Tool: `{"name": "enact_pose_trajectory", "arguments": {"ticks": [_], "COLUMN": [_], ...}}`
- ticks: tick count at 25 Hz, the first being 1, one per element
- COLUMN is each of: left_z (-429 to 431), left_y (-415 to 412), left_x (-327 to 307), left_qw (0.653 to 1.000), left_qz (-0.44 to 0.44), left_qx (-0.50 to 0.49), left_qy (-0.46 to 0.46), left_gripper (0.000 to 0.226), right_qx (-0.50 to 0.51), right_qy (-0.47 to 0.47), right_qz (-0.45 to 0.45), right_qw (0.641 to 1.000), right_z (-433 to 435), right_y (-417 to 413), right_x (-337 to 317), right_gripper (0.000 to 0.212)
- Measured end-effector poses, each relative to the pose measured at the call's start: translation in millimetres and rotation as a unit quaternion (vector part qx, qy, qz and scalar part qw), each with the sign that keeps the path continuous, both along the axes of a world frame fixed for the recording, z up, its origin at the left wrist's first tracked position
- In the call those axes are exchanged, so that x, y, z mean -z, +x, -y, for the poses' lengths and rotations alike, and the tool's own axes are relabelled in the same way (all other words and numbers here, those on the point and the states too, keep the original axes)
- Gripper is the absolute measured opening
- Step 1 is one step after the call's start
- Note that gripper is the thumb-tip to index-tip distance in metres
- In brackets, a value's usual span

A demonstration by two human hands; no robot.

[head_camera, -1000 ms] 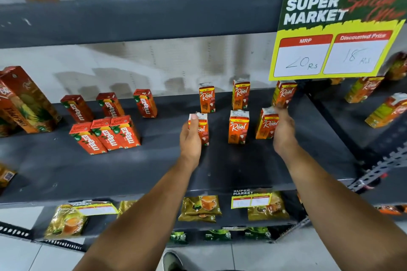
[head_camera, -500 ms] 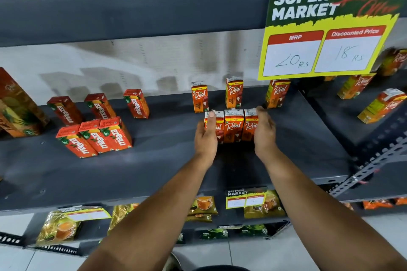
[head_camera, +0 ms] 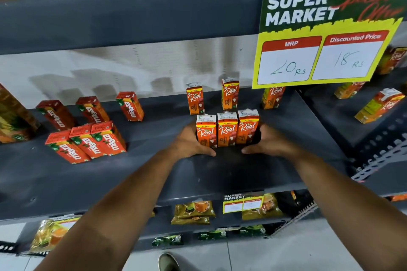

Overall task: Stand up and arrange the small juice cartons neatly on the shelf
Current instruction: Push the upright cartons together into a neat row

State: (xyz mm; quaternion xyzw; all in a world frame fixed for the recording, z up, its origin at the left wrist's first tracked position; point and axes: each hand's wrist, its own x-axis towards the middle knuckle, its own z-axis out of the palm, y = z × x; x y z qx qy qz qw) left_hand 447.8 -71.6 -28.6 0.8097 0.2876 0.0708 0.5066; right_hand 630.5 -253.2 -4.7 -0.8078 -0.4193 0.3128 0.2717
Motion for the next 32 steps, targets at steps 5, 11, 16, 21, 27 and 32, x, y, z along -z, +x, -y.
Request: {"name": "enact_pose_trajectory", "arguments": {"ticks": [5, 11, 16, 21, 27, 32], "left_z": [15, 35, 96, 136, 130, 126], "left_y": [-1, 4, -15, -20, -17, -17], "left_x": [9, 18, 1, -16, 8, 13], "left_qw": [1.0, 0.998, 0.996, 0.996, 0.995, 0.995], "left_qz": [0.013, 0.021, 0.016, 0.003, -0.016, -0.025], "left_qx": [-0.026, -0.063, -0.09, -0.077, -0.089, -0.085], "left_qy": [-0.009, -0.019, 0.01, 0.039, 0.035, 0.043], "left_gripper": [0.099, 0.087, 0.062, 0.06, 0.065, 0.075], "right_qx": [0.065, 0.066, 0.017, 0.018, 0.009, 0.004], "right_qy": [0.058, 0.083, 0.088, 0.069, 0.06, 0.064], "right_qz": [0.042, -0.017, -0.061, -0.028, -0.015, -0.015], "right_qw": [0.995, 0.994, 0.994, 0.997, 0.998, 0.998], "right_z": [-5, 7, 59, 91, 91, 90], "right_y": [-11, -7, -21, -19, -18, -18], "right_x": [6, 17, 12, 14, 15, 14], "right_gripper": [0.097, 0.077, 0.059, 0.053, 0.052, 0.053]}}
